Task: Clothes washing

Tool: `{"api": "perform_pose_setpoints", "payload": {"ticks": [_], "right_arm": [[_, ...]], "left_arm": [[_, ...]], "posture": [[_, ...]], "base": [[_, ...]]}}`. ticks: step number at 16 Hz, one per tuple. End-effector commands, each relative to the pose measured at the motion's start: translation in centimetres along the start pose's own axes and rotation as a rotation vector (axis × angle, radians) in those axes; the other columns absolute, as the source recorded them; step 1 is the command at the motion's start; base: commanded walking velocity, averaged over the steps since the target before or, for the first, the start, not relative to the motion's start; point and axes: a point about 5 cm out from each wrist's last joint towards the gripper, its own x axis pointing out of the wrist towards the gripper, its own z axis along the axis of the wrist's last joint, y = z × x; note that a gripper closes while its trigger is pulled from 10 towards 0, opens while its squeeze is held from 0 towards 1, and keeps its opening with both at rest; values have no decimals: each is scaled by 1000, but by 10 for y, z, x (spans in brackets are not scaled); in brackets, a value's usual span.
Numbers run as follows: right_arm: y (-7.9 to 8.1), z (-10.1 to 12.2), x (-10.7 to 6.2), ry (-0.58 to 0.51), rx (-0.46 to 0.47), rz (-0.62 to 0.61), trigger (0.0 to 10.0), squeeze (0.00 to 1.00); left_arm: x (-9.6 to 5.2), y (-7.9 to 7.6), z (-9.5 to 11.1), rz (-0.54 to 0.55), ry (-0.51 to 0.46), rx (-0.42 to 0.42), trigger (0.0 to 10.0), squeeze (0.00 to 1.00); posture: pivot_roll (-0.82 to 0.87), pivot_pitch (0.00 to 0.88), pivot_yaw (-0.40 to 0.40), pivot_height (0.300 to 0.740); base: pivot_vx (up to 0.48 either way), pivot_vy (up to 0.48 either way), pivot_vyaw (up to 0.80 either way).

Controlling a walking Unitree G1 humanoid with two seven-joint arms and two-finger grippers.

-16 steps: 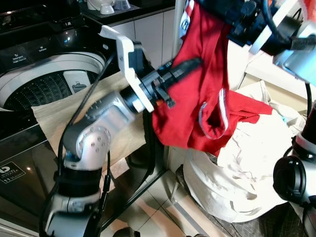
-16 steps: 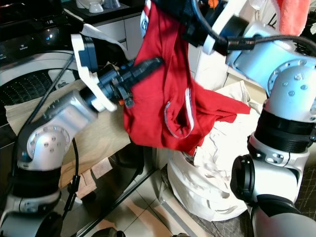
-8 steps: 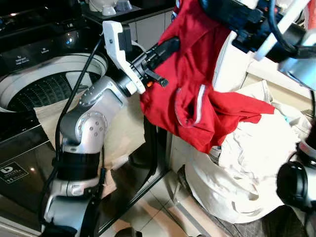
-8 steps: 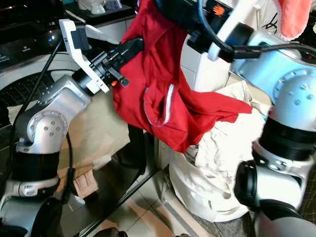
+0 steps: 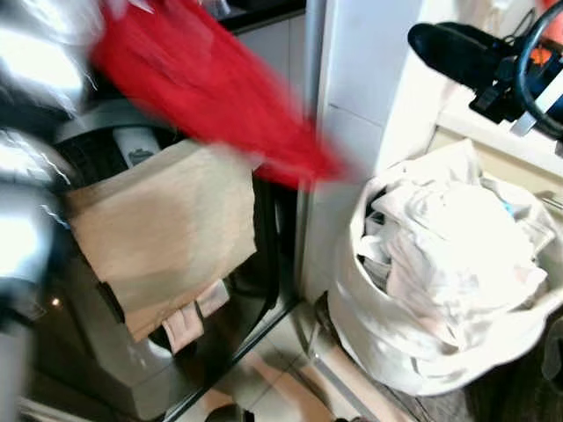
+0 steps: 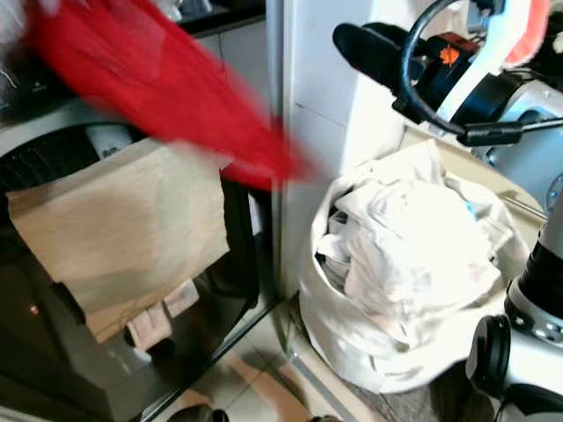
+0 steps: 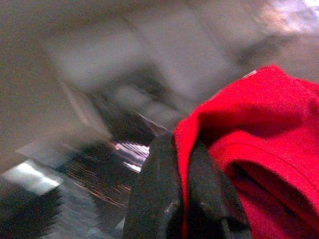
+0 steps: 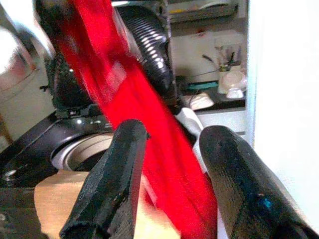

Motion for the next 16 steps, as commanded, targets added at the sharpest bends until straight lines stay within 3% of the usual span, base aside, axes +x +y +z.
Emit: {"api": "perform_pose_setpoints", "payload": {"ticks": [1,2,4,5,6,8,9,10,12,13,16], "right_arm": [[5,-6,2,16,-23,7,10000,0],[7,-11,4,22,-26,7,10000,0],[11,-21,7,35,-24,3,10000,0],[13,-26,9,49,-25,1,10000,0],[14,-29,10,58,-23,-1,10000,0],[18,-40,13,90,3,-11,10000,0],[23,-54,18,136,13,-20,10000,0],[27,-63,21,162,28,-18,10000,0],[40,-84,22,235,46,20,10000,0],[41,-87,21,247,52,21,10000,0],[41,-89,18,248,58,-7,10000,0]], "left_arm": [[9,28,28,141,-123,120,0,0],[12,28,26,122,-101,76,0,0],[0,-13,-17,-24,57,-38,0,0],[-12,-39,-43,-116,159,-86,0,0],[-21,-52,-56,-162,216,-116,0,0],[-54,-91,-98,-275,448,-286,0,0],[-78,-112,-119,-355,566,-303,8745,0],[-92,-123,-130,-359,656,-407,10000,0],[-120,-132,-155,-375,847,-392,10000,0],[-126,-131,-161,-351,904,-422,10000,1000],[-123,-123,-163,-304,921,-432,10000,1000]], "posture": [[-46,0,90,740],[-45,0,93,740],[-52,0,100,740],[-56,0,99,740],[-56,0,99,740],[-61,0,98,740],[-69,0,98,740],[-76,0,99,740],[-82,0,103,740],[-85,0,105,740],[-92,0,114,740]], "base": [[0,0,0],[0,0,0],[0,0,0],[0,0,0],[0,0,0],[0,0,0],[0,0,0],[0,0,0],[0,0,0],[0,0,0],[0,0,0]]}}
